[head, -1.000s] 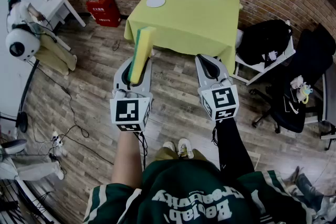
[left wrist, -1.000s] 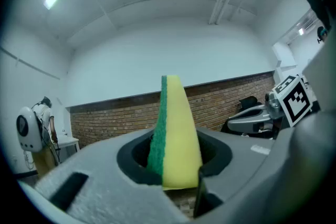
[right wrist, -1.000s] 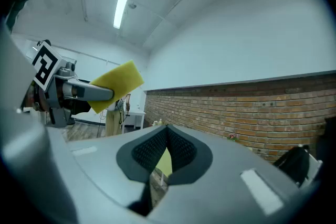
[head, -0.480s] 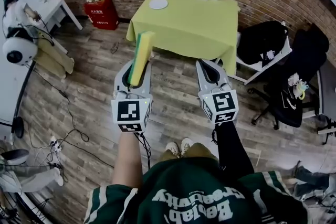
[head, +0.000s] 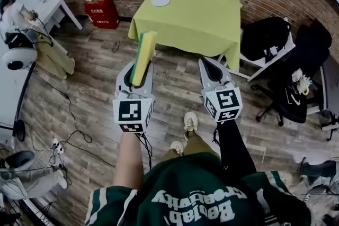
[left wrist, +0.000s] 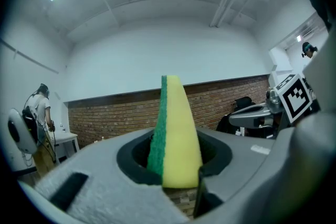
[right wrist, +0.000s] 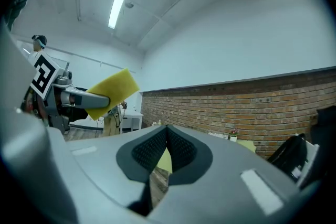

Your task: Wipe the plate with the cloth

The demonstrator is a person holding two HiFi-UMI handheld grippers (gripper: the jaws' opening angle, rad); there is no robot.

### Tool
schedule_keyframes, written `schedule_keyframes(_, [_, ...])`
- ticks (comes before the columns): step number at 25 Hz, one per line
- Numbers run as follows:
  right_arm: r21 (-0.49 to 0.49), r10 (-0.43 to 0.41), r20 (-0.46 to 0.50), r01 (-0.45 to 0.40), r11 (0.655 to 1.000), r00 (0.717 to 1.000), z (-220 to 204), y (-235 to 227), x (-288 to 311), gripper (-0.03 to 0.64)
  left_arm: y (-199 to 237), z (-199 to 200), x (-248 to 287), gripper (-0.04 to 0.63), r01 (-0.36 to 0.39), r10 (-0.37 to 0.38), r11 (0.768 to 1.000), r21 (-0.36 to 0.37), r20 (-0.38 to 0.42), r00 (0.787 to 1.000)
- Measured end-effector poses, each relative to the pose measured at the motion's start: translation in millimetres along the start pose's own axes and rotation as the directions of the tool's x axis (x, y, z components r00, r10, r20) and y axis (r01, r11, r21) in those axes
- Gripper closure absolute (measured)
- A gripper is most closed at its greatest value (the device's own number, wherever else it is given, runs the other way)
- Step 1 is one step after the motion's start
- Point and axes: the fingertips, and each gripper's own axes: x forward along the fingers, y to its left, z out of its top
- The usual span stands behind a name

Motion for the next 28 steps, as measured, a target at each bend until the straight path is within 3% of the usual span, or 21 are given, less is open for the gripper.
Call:
schedule_keyframes(14, [0.061, 0.055, 0.024, -0.056, 0.997, 0.998, -8.4, -26.8, 58.0, 0.603, 21.7, -7.7, 56.2, 0.457, -0.009, 0.009, 1.000, -0.002, -0.023, 1.000])
schedule_keyframes(28, [0.070, 0.089, -0.017, -0.087, 0.994, 0.996, -29.5, -86.1, 154.2, 0.603, 62.3, -27.0, 158.4, 0.456, -0.070, 0.068, 0.997, -0.032, -0.061, 0.996])
